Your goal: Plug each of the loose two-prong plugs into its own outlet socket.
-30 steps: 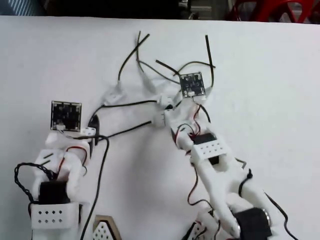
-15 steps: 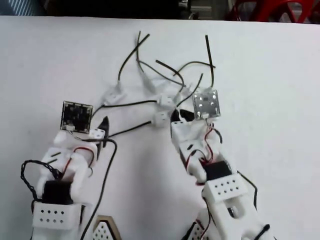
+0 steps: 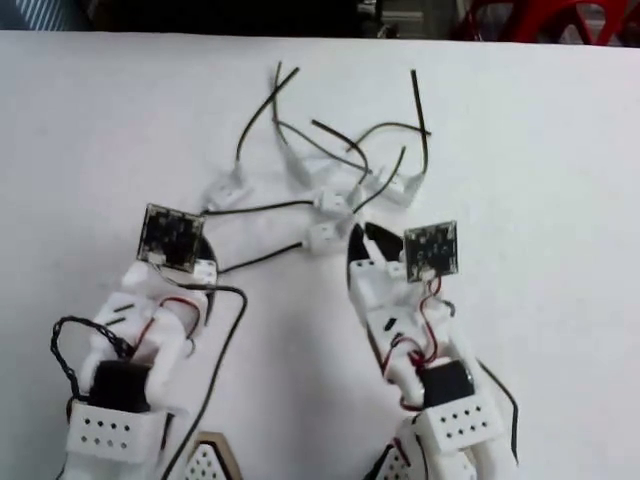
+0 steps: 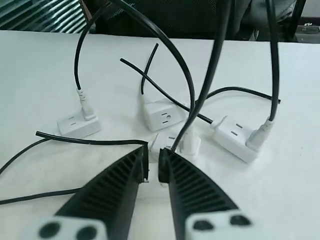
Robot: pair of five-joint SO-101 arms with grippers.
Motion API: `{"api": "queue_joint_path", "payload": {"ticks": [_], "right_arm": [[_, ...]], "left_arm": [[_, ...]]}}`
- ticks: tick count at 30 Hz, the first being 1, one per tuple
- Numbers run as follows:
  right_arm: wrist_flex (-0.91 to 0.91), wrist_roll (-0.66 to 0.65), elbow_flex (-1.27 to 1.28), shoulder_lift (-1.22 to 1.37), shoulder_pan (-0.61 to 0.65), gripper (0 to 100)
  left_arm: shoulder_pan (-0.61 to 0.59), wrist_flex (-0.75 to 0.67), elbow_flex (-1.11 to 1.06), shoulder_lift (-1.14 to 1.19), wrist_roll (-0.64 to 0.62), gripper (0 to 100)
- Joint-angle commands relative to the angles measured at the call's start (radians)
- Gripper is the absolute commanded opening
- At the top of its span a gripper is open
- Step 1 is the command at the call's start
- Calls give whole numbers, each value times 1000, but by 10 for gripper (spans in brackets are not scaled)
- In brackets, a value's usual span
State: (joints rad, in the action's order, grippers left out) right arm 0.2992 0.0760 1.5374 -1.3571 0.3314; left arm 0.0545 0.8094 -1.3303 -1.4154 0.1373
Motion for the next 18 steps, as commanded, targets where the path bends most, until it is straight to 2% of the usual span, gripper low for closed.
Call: {"api": "queue_joint_path", "payload": {"ticks": [1,9,18], "right_arm": [[4,2,31,-134,-2,34],[12,2,135,-369,-2,34],[47,3,153,-444,-8,34]], "left_arm": [[12,-2,25,-45,-5,23],[12,5,-138,-420,-5,23],[13,-3,-149,-401,-5,27]]}}
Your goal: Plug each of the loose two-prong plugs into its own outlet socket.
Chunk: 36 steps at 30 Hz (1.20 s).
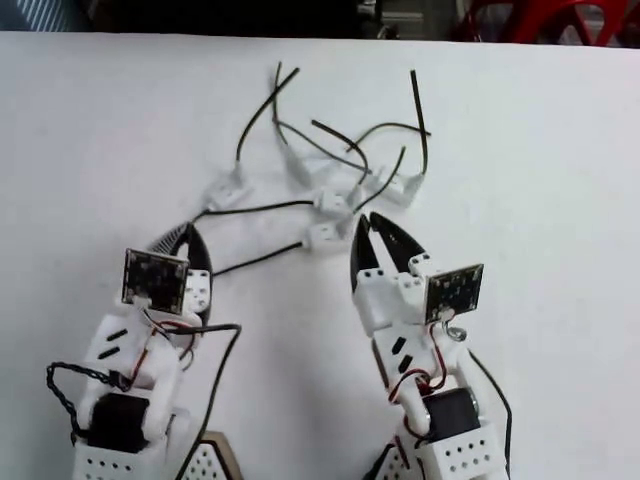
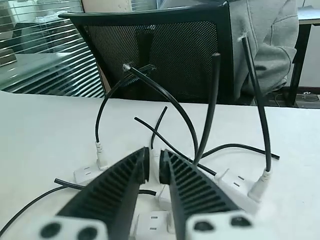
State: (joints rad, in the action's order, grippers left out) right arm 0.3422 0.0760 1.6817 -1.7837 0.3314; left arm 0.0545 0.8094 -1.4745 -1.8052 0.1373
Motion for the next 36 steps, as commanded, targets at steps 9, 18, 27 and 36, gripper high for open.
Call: {"api": "queue_joint_path", "payload": {"ticks": [9,18,27,36], "right_arm": [[41,-110,9,-18,-10,36],[259,0,9,-18,-62,37],[555,-3,9,-18,-87,38],[863,-3,9,-18,-93,38]], "left_arm": [[19,-196,-140,-12,44,28],[13,-206,-218,-8,213,28],[13,74,-218,-8,216,28],[12,302,-218,-8,212,28]]}}
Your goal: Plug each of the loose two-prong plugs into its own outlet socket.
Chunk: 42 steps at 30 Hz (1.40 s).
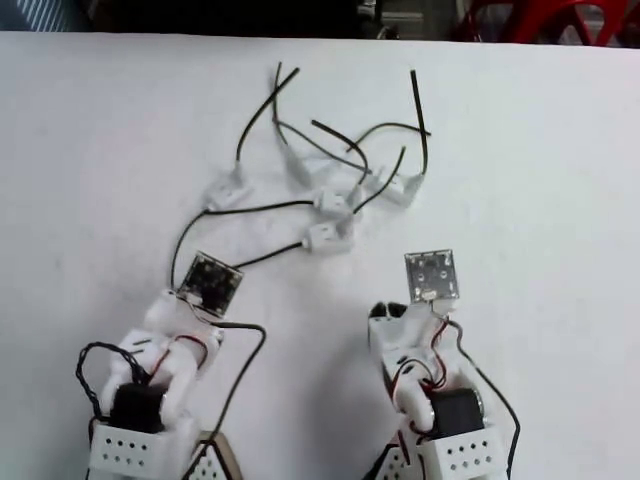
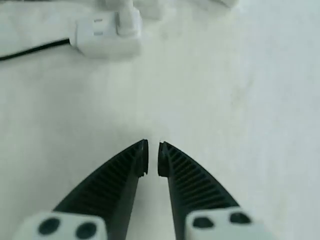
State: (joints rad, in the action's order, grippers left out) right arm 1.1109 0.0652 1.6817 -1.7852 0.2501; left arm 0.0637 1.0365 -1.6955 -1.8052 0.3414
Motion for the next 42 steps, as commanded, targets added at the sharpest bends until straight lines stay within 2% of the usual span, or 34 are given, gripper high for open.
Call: {"api": "queue_joint_path", "payload": {"ticks": [1,10,42], "right_arm": [[128,8,9,-16,-12,38],[160,9,9,-16,-12,35],[160,8,9,-16,-12,35]], "left_arm": [[2,98,3,-8,8,26],[2,239,3,-8,12,26],[4,241,3,-8,12,26]]}}
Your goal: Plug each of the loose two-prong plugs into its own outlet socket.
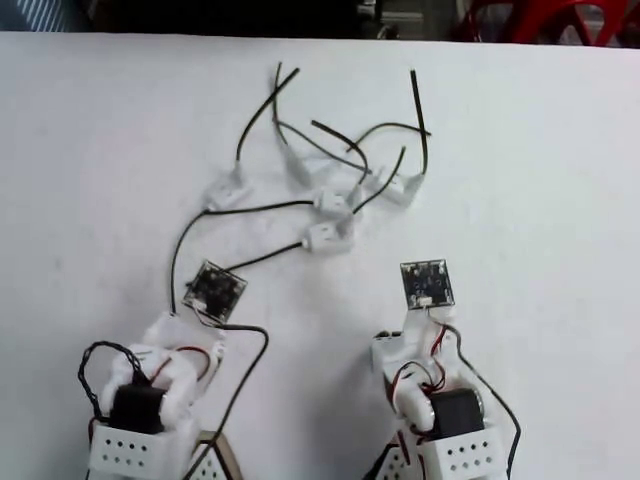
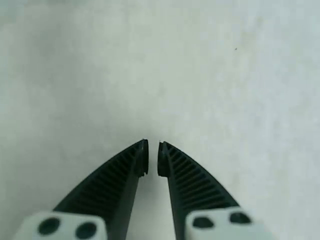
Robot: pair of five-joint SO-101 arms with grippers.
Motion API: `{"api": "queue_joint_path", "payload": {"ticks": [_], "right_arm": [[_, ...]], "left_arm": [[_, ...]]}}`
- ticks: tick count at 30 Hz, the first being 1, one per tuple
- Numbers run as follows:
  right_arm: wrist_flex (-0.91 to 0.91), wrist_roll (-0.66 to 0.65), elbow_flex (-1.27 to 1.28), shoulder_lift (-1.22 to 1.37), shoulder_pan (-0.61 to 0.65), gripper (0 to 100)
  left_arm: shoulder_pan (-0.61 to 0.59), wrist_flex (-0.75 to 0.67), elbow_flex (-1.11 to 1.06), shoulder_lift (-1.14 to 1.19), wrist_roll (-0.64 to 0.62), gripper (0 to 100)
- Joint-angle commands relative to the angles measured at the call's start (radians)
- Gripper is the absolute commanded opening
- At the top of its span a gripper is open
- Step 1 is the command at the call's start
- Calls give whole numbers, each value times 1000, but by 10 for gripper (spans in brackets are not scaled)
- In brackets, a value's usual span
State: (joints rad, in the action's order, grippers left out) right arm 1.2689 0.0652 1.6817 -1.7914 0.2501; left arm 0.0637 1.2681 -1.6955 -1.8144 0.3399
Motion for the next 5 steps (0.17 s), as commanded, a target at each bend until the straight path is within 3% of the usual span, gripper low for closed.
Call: {"api": "queue_joint_path", "payload": {"ticks": [1,5], "right_arm": [[2,8,9,-10,-12,35],[2,8,9,-10,-12,35]], "left_arm": [[4,9,3,1,14,26],[4,9,3,1,14,26]]}}
